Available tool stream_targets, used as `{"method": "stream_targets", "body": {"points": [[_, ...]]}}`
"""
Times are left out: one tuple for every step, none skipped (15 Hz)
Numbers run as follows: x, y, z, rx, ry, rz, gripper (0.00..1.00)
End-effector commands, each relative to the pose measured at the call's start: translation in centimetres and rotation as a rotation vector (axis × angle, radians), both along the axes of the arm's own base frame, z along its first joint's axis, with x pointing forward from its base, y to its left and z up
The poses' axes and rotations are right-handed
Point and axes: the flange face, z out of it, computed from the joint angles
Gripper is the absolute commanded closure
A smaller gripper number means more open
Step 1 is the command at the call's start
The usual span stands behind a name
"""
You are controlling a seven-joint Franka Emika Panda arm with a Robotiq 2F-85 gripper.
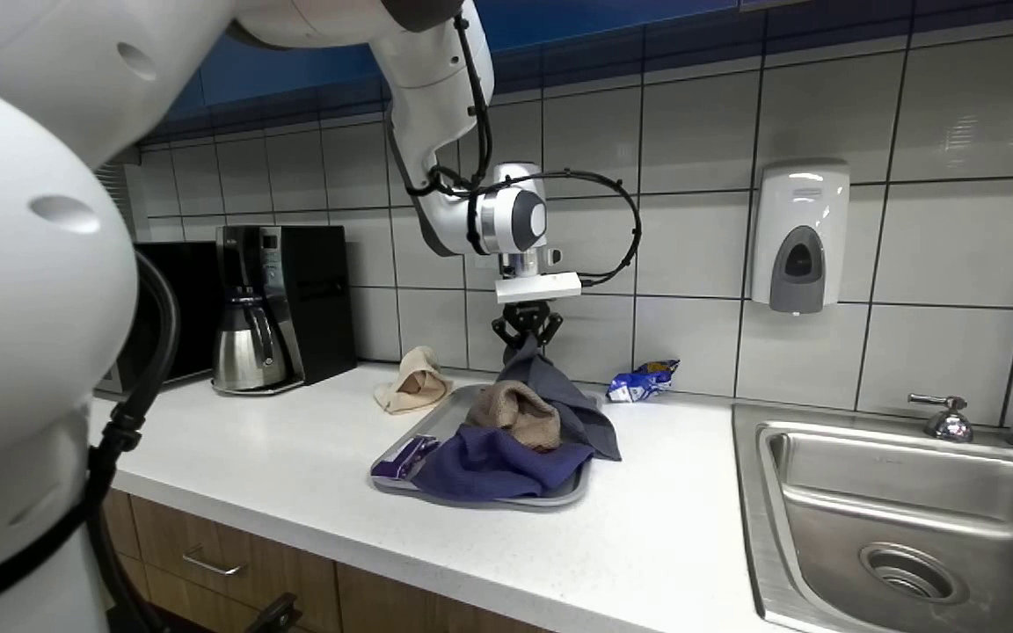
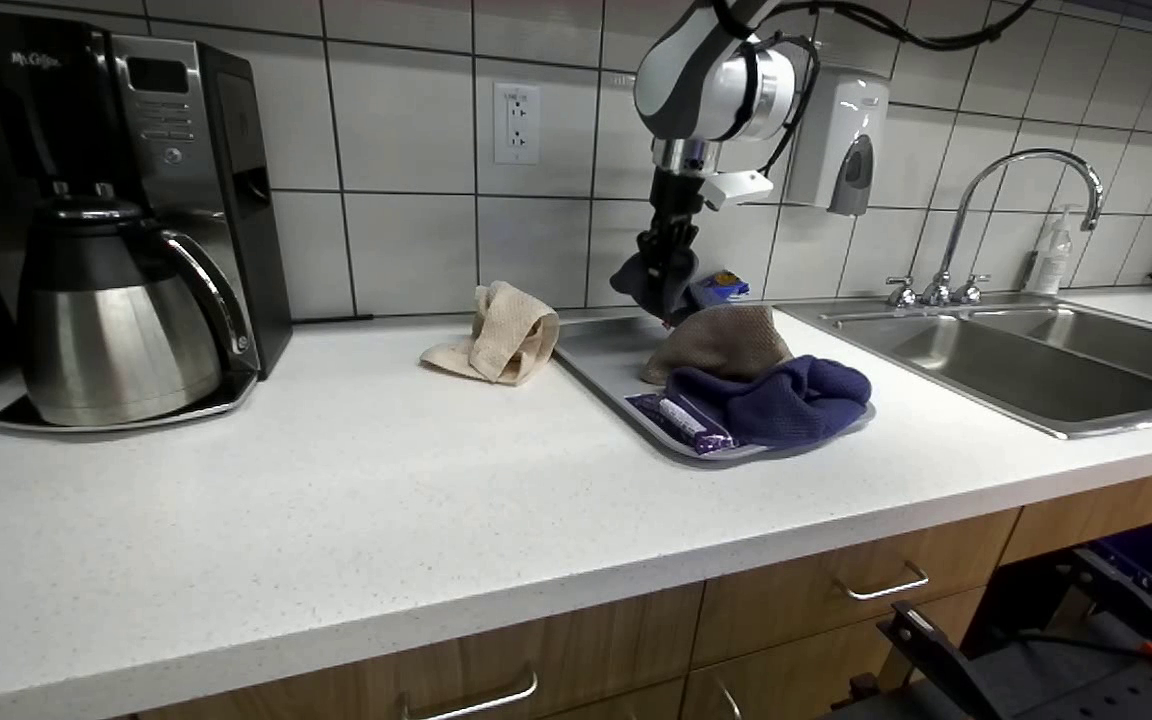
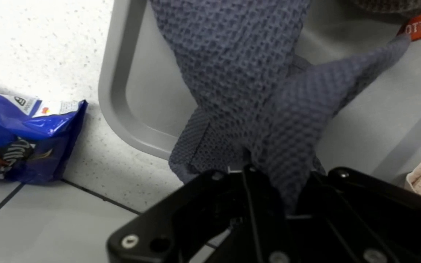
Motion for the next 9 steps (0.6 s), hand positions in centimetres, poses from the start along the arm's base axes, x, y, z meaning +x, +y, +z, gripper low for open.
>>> {"method": "stream_targets", "body": {"points": [[-0.1,1.3,0.3,-0.016,0.022,0.034,0.98],[-0.1,1.7,0.2,-0.015,0.023,0.041,0.98],[-0.1,2.1,0.2,-0.014,0.024,0.047,0.98],[-0.1,2.6,0.2,-0.013,0.025,0.054,0.98],[-0.1,3.0,0.1,-0.012,0.026,0.06,0.98],[-0.1,3.4,0.1,-0.011,0.027,0.065,0.98],[-0.1,3.8,0.0,-0.01,0.028,0.069,0.98],[-0.1,4.1,0.0,-0.008,0.03,0.072,0.98],[-0.1,4.4,0.0,-0.007,0.029,0.077,0.98]]}}
